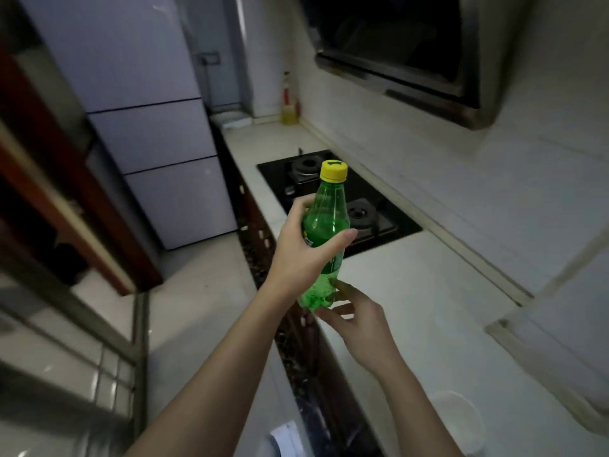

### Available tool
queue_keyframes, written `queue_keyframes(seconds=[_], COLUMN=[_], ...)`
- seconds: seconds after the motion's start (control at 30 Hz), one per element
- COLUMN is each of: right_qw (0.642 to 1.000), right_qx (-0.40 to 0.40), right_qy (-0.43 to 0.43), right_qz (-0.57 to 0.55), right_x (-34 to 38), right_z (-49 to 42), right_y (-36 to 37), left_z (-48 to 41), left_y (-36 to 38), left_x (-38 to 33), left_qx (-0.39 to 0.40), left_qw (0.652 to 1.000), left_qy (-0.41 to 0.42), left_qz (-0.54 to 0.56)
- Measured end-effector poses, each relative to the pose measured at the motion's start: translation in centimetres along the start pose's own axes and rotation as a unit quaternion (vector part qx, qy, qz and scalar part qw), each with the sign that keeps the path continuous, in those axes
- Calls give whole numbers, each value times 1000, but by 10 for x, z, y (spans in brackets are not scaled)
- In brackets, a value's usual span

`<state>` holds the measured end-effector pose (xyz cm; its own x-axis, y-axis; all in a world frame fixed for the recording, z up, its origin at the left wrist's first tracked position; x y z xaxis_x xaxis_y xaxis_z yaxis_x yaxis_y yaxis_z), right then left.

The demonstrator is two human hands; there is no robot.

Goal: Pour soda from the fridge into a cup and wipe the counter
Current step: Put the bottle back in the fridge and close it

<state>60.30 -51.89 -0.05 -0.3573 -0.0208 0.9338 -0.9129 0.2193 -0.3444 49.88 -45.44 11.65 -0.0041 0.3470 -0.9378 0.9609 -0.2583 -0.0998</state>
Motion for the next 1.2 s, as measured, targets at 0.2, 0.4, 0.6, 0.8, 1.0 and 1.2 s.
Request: queue_keyframes(seconds=[0.2, 0.4, 0.6, 0.8, 1.0, 1.2], right_qw=[995, 984, 973, 968, 968, 968], right_qx=[94, 159, 202, 212, 201, 201], right_qy=[-36, -81, -107, -127, -135, -127], right_qz=[-1, 18, 39, 47, 63, 75], right_x=[27, 47, 72, 105, 118, 115], right_z=[-17, -48, -104, -187, -256, -314], right_y=[82, 161, 235, 310, 372, 417], left_z=[14, 11, -24, -90, -152, -204], left_y=[-88, -172, -254, -343, -411, -453], left_x=[6, 23, 43, 62, 92, 129], left_qx=[-89, -155, -184, -207, -193, -183], left_qw=[996, 987, 982, 977, 979, 982], left_qy=[-5, -6, -8, 7, 7, -6], left_qz=[-27, -38, -49, -49, -58, -55])
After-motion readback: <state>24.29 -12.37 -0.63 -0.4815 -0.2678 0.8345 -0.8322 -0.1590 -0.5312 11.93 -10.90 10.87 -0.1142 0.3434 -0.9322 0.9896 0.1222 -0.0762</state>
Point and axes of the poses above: each hand's wrist, its own z-axis away from the middle knuckle, its own y-axis out of the palm, x = y × z, the point moved 9 cm from there along -z, towards the middle knuckle, and after that the axes turned 1 degree about -x, right-handed, at the moved point
